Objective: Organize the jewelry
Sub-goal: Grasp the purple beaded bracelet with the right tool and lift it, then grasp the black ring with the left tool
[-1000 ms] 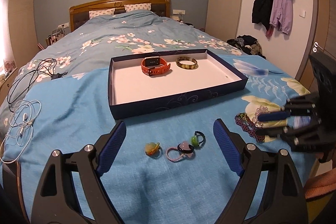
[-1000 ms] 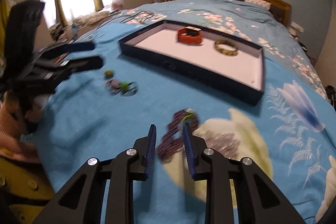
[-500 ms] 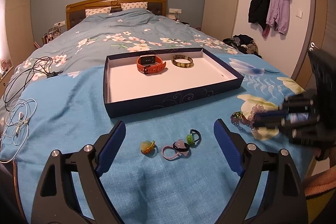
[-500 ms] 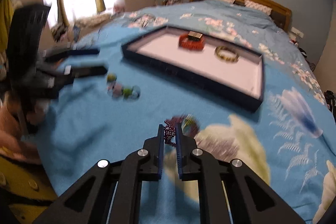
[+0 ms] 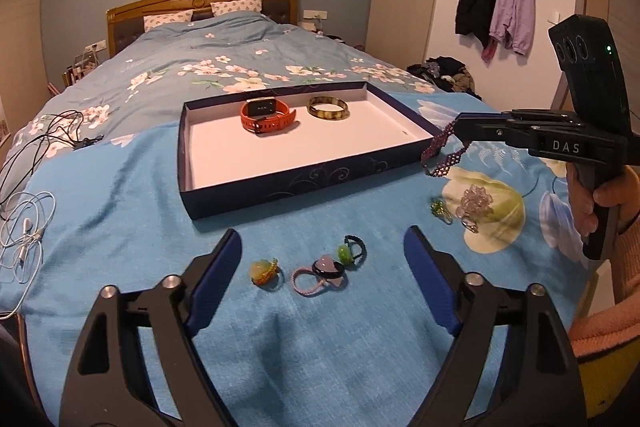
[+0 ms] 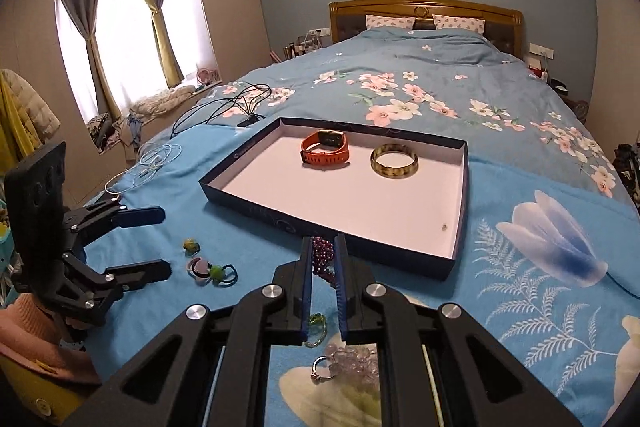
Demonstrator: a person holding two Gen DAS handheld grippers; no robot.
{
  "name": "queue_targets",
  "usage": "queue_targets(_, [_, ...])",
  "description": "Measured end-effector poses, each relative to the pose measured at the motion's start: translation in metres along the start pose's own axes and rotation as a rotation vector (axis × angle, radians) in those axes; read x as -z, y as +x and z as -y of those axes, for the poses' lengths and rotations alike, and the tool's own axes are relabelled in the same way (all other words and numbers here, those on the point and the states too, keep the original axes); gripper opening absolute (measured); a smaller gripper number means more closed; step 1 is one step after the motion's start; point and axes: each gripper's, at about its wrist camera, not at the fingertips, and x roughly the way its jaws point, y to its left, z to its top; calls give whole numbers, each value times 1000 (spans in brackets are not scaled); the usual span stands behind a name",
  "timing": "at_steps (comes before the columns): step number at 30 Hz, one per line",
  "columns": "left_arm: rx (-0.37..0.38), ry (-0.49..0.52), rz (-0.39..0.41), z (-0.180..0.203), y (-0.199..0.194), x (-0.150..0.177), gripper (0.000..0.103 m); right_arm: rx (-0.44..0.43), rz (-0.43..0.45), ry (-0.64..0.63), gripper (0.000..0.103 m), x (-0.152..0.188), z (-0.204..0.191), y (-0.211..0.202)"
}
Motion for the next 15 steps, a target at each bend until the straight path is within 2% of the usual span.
queue_targets(6, [34,37,-50,7,10,0,64,-26,-9,13,9,6,-3,4])
queue_targets(8, [45,30,-88,6,18,-1,61,-28,-10,13,9,7,-4,4])
queue_targets(10, [50,23,-118,4,24,-1,51,-39,-11,17,9,7,-5,4])
queue_targets(15, [40,26,-201,2,44,1,42,-47,-13,25,9,9,-5,6])
